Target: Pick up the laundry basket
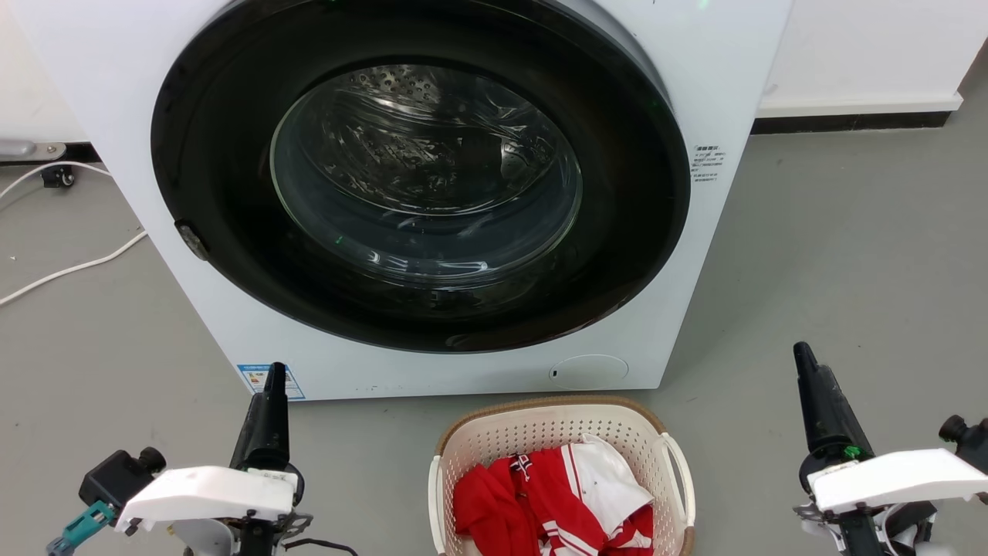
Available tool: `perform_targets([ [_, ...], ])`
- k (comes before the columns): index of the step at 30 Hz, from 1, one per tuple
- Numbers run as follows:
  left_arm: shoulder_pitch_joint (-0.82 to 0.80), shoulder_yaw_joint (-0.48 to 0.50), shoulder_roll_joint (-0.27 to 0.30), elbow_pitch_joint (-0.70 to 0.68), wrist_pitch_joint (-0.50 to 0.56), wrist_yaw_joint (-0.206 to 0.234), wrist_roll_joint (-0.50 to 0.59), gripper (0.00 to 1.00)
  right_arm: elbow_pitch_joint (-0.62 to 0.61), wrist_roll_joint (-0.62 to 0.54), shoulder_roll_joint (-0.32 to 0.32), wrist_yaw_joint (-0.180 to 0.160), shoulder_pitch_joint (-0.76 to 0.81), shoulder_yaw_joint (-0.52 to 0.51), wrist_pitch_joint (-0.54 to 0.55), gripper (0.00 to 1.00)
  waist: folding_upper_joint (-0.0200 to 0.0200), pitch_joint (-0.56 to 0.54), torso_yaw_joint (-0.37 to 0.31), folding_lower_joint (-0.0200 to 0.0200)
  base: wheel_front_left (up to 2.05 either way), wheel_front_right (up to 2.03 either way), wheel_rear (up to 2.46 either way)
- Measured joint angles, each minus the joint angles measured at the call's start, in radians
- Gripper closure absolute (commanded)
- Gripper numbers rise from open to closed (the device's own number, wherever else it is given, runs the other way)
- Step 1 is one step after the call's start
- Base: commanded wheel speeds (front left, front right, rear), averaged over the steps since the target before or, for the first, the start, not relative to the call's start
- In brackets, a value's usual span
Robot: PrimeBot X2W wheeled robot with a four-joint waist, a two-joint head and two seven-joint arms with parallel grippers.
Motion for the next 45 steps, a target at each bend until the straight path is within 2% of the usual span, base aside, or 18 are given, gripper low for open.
perform_targets([
  [6, 0.004, -0.015, 0.000, -0.008, -0.020, 0.012, 0.102, 0.00, -0.015, -0.113, 0.000, 0.000, 0.008, 0.010, -0.022, 0.00, 0.0000, 0.000, 0.000, 0.0000, 0.00, 0.00, 0.00],
  [22, 0.020, -0.036, 0.001, -0.016, -0.072, 0.031, 0.332, 0.00, -0.048, -0.320, 0.000, 0.000, 0.029, 0.033, -0.074, 0.00, 0.0000, 0.000, 0.003, 0.0000, 0.00, 0.00, 0.00],
  [45, 0.039, -0.058, 0.002, -0.016, -0.133, 0.053, 0.593, 0.00, -0.073, -0.594, 0.000, 0.000, 0.048, 0.047, -0.135, 0.00, 0.0000, 0.002, -0.002, 0.0000, 0.00, 0.00, 0.00],
])
